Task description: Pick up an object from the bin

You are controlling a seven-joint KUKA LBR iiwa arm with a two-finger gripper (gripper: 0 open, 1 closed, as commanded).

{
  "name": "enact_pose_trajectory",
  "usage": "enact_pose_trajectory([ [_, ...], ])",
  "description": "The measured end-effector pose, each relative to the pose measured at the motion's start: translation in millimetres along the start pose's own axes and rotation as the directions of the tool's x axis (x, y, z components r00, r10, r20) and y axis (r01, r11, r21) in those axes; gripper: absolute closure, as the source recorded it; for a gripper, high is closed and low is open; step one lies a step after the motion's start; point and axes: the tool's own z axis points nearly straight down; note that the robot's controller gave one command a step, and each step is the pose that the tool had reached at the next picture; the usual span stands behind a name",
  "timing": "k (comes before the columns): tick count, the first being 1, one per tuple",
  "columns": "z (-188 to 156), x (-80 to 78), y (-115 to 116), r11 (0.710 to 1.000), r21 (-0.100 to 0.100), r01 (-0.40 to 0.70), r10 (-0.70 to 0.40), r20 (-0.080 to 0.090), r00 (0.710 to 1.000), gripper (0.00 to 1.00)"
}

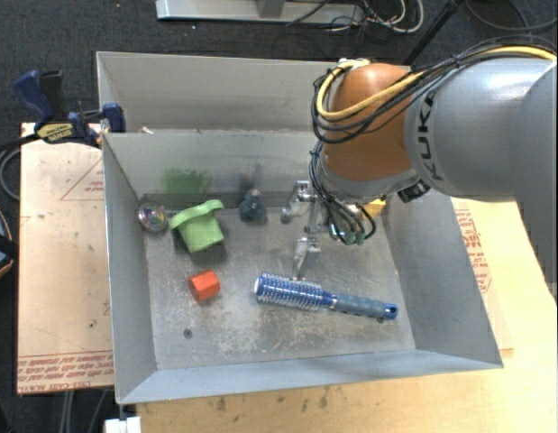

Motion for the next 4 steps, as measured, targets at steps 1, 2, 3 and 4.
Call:
enact_pose_trajectory([
  [1, 45, 89.4, 89, 0.983, -0.002, 0.182, -0.182, 0.001, 0.983, 0.0],
  [2, -12, 67.2, -40, 0.932, -0.002, -0.361, 0.361, 0.011, 0.932, 0.0],
  [3, 67, 75.0, -32, 0.904, -0.002, -0.427, 0.427, 0.004, 0.904, 0.0],
  [4, 63, 73.4, -32, 0.904, -0.004, -0.427, 0.427, 0.008, 0.904, 1.0],
])
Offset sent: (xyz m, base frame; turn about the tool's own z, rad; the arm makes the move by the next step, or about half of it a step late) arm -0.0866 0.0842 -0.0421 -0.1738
